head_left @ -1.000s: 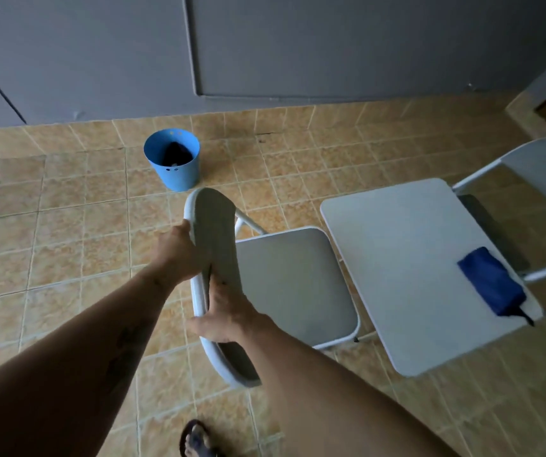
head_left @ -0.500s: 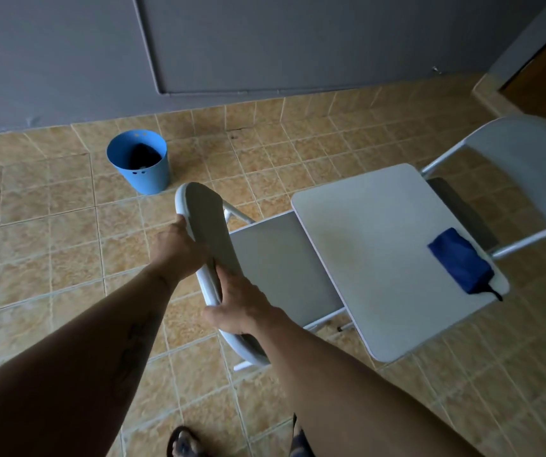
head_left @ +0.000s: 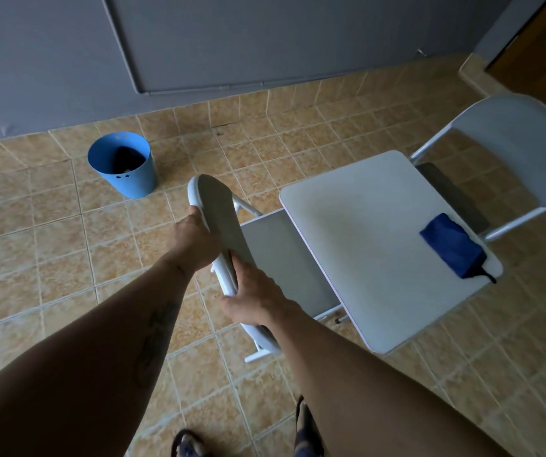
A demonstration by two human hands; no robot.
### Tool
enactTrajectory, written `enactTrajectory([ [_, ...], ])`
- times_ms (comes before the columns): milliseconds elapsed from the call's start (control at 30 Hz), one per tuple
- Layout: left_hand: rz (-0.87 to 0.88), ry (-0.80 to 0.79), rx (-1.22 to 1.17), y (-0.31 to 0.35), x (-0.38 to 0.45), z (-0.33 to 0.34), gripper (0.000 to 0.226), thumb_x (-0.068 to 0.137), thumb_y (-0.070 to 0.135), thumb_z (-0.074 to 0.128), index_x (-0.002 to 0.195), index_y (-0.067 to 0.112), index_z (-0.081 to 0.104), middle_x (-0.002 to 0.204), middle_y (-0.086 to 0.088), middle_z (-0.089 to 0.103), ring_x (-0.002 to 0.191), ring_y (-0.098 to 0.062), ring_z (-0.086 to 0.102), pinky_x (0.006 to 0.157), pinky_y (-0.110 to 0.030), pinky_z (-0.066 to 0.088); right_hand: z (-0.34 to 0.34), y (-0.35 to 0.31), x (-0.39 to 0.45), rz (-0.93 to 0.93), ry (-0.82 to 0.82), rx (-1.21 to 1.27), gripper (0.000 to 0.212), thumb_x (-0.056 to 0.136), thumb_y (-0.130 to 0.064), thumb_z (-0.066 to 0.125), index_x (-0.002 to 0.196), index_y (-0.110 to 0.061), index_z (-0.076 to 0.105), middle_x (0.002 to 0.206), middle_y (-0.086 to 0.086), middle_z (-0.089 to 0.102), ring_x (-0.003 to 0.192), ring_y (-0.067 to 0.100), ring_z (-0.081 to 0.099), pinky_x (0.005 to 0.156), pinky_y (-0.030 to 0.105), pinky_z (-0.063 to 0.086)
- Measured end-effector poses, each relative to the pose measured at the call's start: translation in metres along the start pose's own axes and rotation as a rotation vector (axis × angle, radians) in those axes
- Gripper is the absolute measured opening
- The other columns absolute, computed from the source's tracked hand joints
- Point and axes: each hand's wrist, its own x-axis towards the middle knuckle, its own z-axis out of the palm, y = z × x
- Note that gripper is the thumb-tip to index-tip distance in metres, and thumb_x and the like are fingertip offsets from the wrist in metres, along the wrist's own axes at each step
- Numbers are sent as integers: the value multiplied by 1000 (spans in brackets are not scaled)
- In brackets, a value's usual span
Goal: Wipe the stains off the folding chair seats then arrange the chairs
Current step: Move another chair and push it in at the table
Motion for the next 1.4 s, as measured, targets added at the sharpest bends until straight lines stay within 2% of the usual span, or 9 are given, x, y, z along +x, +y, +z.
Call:
enactTrajectory([
  [233, 37, -33, 65, 12, 7, 9, 66, 86, 32, 58, 142, 9, 30, 116, -21, 58, 86, -32, 57, 51, -29, 40, -13, 14, 0, 36, -5, 53, 87, 72, -42, 57, 146, -51, 11, 139, -3, 52, 112, 32, 59, 94, 48, 50],
  [400, 95, -73, 122, 7, 6, 1, 67, 91, 39, 57, 145, 9, 31, 126, -20, 57, 103, -36, 60, 64, -34, 43, -7, 19, -4, 43, 14, 159, 75, 68, -46, 59, 137, -44, 31, 127, -1, 58, 107, 27, 61, 93, 48, 52],
  [600, 202, -60, 288, -2, -9, -35, 44, 92, 25, 55, 135, 22, 52, 141, -4, 52, 126, -25, 51, 96, -36, 45, -19, 35, -18, 10, 17, 209, 79, 73, -49, 66, 143, -34, 33, 137, -3, 54, 120, 23, 56, 100, 39, 47],
  [733, 375, -75, 395, 6, -17, -57, 50, 90, 21, 58, 139, 25, 47, 146, 1, 46, 135, -20, 42, 109, -35, 36, -39, 37, -19, -20, -7, 180, 87, 78, -46, 63, 153, -25, 24, 148, 3, 44, 129, 24, 49, 104, 36, 43],
  [967, 744, -121, 627, 20, -5, -66, 56, 84, 20, 64, 136, 32, 48, 143, 9, 49, 134, -16, 44, 108, -33, 40, -46, 13, -9, 37, 62, 128, 74, 74, -52, 62, 140, -25, 40, 124, 2, 60, 107, 23, 62, 85, 36, 56],
  [1100, 929, -178, 770, 18, 9, -57, 65, 80, 24, 66, 140, 29, 45, 147, 5, 44, 137, -18, 40, 110, -32, 37, -27, -11, -6, 154, 169, 135, 81, 69, -58, 56, 140, -23, 39, 129, 7, 56, 117, 29, 58, 97, 43, 50],
  [1200, 1018, -237, 858, 14, 12, -45, 60, 82, 19, 63, 139, 22, 47, 145, 1, 47, 138, -21, 39, 112, -32, 33, -4, -21, -7, 234, 249, 90, 60, 78, -50, 58, 130, -21, 47, 125, 9, 60, 115, 32, 59, 94, 39, 48],
  [1300, 995, -251, 873, 4, 17, -33, 47, 84, 16, 59, 131, 23, 56, 137, 2, 54, 132, -22, 45, 106, -32, 41, 11, -21, -10, 250, 324, -20, 34, 88, -39, 57, 116, -20, 54, 115, 8, 65, 107, 32, 63, 87, 37, 48],
  [1400, 975, -251, 836, 4, 23, -27, 43, 86, 15, 57, 127, 26, 59, 132, 5, 57, 128, -21, 49, 100, -31, 45, 13, -18, -12, 248, 345, -89, 25, 89, -40, 56, 105, -21, 56, 108, 8, 67, 102, 33, 64, 82, 35, 48],
])
